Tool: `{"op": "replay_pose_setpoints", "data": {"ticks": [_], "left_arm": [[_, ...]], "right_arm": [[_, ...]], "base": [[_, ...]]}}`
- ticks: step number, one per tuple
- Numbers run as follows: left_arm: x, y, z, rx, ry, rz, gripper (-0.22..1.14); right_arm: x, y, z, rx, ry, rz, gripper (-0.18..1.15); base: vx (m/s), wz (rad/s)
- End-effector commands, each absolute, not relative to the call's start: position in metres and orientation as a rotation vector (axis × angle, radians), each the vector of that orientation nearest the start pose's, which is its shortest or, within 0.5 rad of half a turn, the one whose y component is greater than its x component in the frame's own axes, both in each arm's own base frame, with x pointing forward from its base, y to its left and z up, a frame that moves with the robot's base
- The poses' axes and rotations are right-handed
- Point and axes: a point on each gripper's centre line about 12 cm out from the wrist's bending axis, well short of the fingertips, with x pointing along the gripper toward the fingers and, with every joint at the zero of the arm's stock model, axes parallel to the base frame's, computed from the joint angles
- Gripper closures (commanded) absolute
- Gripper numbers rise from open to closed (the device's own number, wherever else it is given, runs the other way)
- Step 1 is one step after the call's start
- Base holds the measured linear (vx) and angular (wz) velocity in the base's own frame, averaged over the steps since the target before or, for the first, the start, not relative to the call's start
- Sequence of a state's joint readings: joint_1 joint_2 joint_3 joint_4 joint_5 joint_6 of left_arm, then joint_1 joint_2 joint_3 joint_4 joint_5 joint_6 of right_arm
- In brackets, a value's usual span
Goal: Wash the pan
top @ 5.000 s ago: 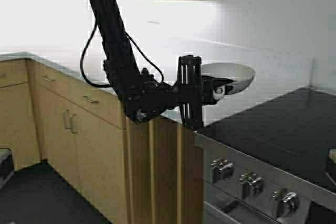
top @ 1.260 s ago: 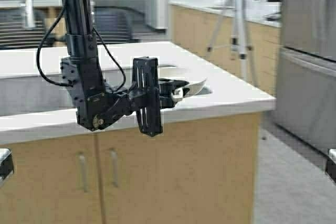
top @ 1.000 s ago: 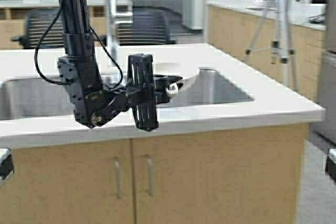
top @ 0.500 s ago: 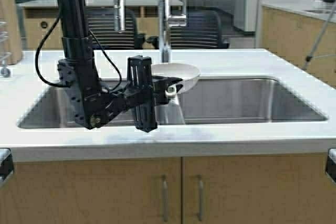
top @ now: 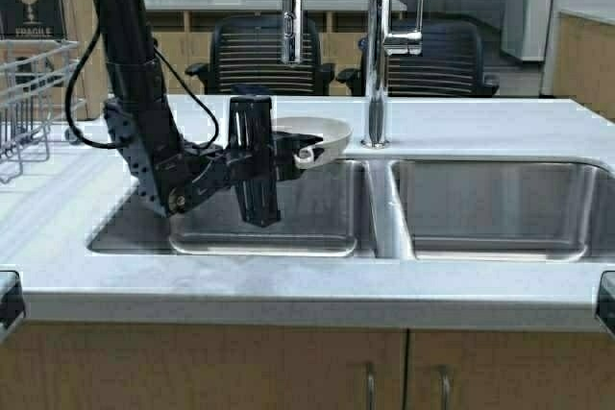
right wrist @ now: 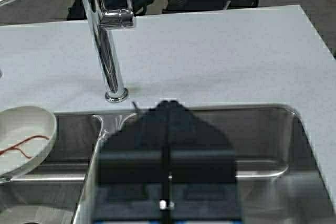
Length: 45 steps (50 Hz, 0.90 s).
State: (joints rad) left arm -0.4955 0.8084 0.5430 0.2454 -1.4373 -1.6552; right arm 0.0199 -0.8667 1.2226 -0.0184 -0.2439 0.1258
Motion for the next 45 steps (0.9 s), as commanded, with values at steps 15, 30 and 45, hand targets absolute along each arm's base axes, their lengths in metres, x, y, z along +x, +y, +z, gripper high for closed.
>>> {"op": "replay_pose_setpoints", "data": {"ticks": [15, 30, 45], "left_arm": [[0.373, -0.233, 0.025, -1.522, 0.539, -0.636, 0.89], [0.324, -0.213, 0.036, -1.513, 0.573, -0.632, 0.89], [0.275, -0.231, 0.039, -1.501, 0.692, -0.734, 0.89]], "right_arm": [[0.213, 0.006, 0.253, 0.083, 0.083, 0.030, 0.92], [0.213, 0.006, 0.251, 0.081, 0.087, 0.030, 0.92], [0.213, 0.006, 0.252, 0.080, 0.084, 0.030, 0.92]], "base": [[0.19, 0.02], [0.15, 0.01], [0.12, 0.08]]}}
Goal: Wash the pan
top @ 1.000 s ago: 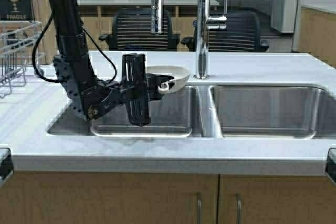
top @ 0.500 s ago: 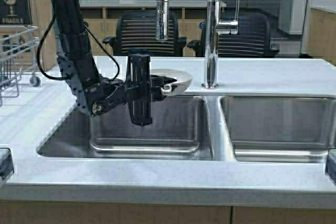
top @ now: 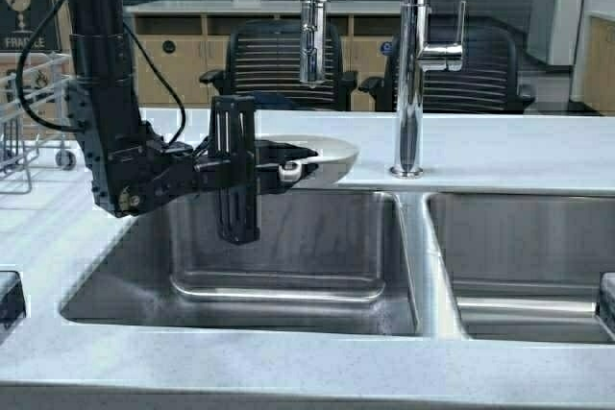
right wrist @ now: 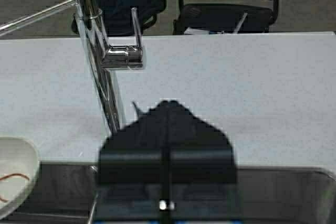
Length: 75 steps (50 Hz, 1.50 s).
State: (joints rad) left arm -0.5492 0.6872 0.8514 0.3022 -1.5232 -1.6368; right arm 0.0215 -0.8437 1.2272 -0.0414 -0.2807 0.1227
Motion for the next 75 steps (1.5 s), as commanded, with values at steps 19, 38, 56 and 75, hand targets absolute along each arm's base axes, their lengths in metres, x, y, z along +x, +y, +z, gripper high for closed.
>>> {"op": "replay_pose_setpoints", "data": {"ticks": [19, 38, 56, 75], "left_arm": [[0.251, -0.247, 0.037, -1.501, 0.722, -0.741, 0.89], [0.249, -0.244, 0.040, -1.503, 0.716, -0.728, 0.89], [0.244, -0.246, 0.040, -1.504, 0.721, -0.734, 0.89], [0.245, -0.245, 0.040, -1.510, 0.709, -0.721, 0.89]], "right_arm": [[0.282, 0.016, 0.262, 0.017, 0.161, 0.075, -0.07], [0.394, 0.035, 0.253, -0.033, 0.223, 0.128, -0.06], [0.479, 0.035, 0.223, -0.045, 0.291, 0.110, -0.05], [0.527, -0.001, 0.195, -0.034, 0.365, 0.028, -0.05]], "base": [[0.07, 0.06], [0.01, 0.00], [0.00, 0.00], [0.00, 0.00]]}}
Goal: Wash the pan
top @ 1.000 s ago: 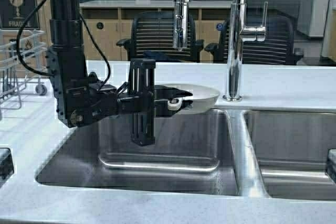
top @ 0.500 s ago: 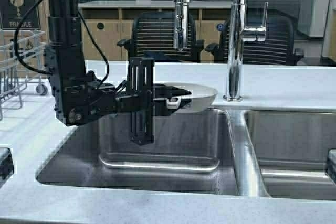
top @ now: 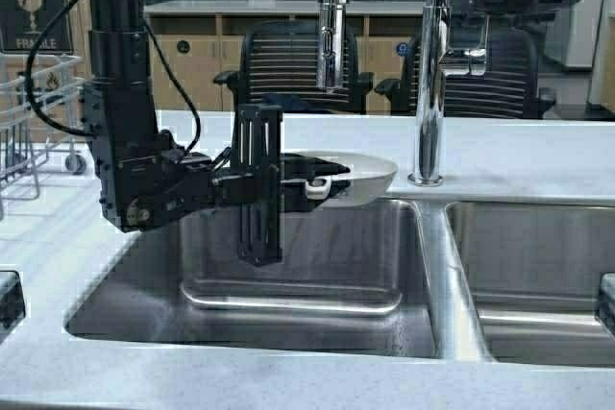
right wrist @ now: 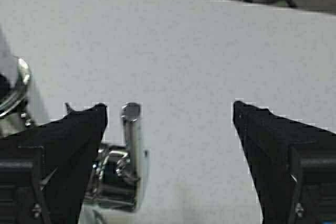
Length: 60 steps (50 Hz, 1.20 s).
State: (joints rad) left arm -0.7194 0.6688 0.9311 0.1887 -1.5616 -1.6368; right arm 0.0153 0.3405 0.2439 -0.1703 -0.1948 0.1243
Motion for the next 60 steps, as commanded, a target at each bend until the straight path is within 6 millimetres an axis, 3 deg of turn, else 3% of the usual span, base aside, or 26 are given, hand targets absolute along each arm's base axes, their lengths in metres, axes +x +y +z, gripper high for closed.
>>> {"op": "replay_pose_setpoints", "data": {"ticks": [1, 21, 35, 43, 54, 57, 60], "left_arm": [[0.245, -0.245, 0.040, -1.510, 0.708, -0.722, 0.89], [0.246, -0.246, 0.039, -1.509, 0.710, -0.720, 0.89], [0.246, -0.246, 0.037, -1.508, 0.713, -0.716, 0.89], [0.246, -0.246, 0.037, -1.509, 0.712, -0.717, 0.89], [0.246, -0.246, 0.038, -1.510, 0.709, -0.721, 0.89], [0.246, -0.246, 0.038, -1.509, 0.710, -0.720, 0.89], [0.246, -0.246, 0.038, -1.510, 0.709, -0.721, 0.89]], "right_arm": [[0.528, -0.002, 0.194, -0.032, 0.368, 0.023, -0.05], [0.518, -0.066, 0.197, 0.079, 0.372, -0.125, -0.05], [0.508, -0.067, 0.239, 0.074, 0.277, -0.128, -0.05], [0.491, -0.066, 0.261, 0.067, 0.233, -0.126, -0.05], [0.477, -0.075, 0.227, 0.089, 0.299, -0.152, -0.01], [0.479, -0.074, 0.216, 0.092, 0.323, -0.152, 0.10], [0.481, -0.073, 0.208, 0.098, 0.341, -0.151, 0.31]], "base": [[0.00, 0.00], [0.00, 0.00], [0.00, 0.00], [0.00, 0.00], [0.00, -0.01], [-0.01, -0.02], [-0.01, -0.01]]}}
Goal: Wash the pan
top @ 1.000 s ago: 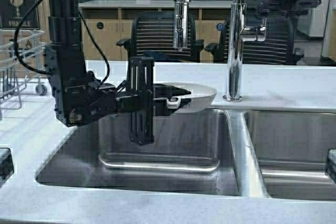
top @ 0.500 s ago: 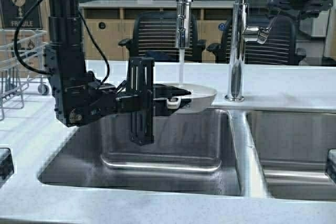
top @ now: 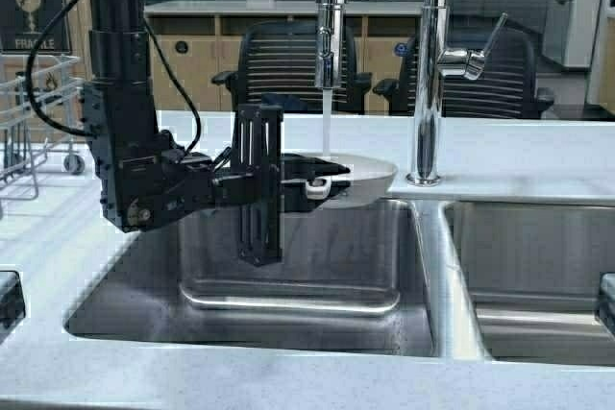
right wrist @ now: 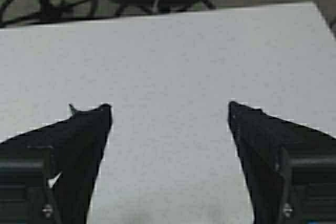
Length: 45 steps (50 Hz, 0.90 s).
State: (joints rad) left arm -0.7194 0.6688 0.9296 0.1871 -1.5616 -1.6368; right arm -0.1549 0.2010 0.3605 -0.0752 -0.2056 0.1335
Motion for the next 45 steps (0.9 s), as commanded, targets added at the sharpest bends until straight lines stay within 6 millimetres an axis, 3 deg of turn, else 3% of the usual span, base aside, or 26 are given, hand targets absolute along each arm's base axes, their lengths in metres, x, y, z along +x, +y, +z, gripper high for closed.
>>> {"op": "replay_pose_setpoints", "data": {"ticks": [1, 5, 8, 16, 30, 38, 45], "left_arm": [[0.246, -0.246, 0.039, -1.510, 0.708, -0.722, 0.89], [0.246, -0.246, 0.039, -1.510, 0.708, -0.722, 0.89], [0.247, -0.246, 0.038, -1.510, 0.708, -0.722, 0.89], [0.246, -0.246, 0.038, -1.509, 0.708, -0.721, 0.89], [0.247, -0.247, 0.040, -1.512, 0.704, -0.726, 0.89], [0.247, -0.247, 0.040, -1.512, 0.703, -0.727, 0.89], [0.248, -0.247, 0.040, -1.518, 0.690, -0.735, 0.89]], "right_arm": [[0.482, -0.073, 0.206, 0.099, 0.346, -0.150, 0.41], [0.486, -0.070, 0.198, 0.111, 0.361, -0.145, 0.89], [0.490, -0.067, 0.195, 0.122, 0.363, -0.141, 1.07], [0.506, -0.049, 0.193, 0.130, 0.359, -0.104, 0.86], [0.533, 0.017, 0.190, 0.101, 0.392, 0.017, 0.92], [0.542, 0.053, 0.200, 0.080, 0.374, 0.086, 0.92], [0.543, 0.072, 0.215, 0.053, 0.355, 0.124, 0.92]], "base": [[-0.01, -0.01], [-0.01, 0.00], [0.00, 0.00], [0.00, 0.00], [0.00, 0.00], [0.00, 0.00], [0.00, 0.00]]}}
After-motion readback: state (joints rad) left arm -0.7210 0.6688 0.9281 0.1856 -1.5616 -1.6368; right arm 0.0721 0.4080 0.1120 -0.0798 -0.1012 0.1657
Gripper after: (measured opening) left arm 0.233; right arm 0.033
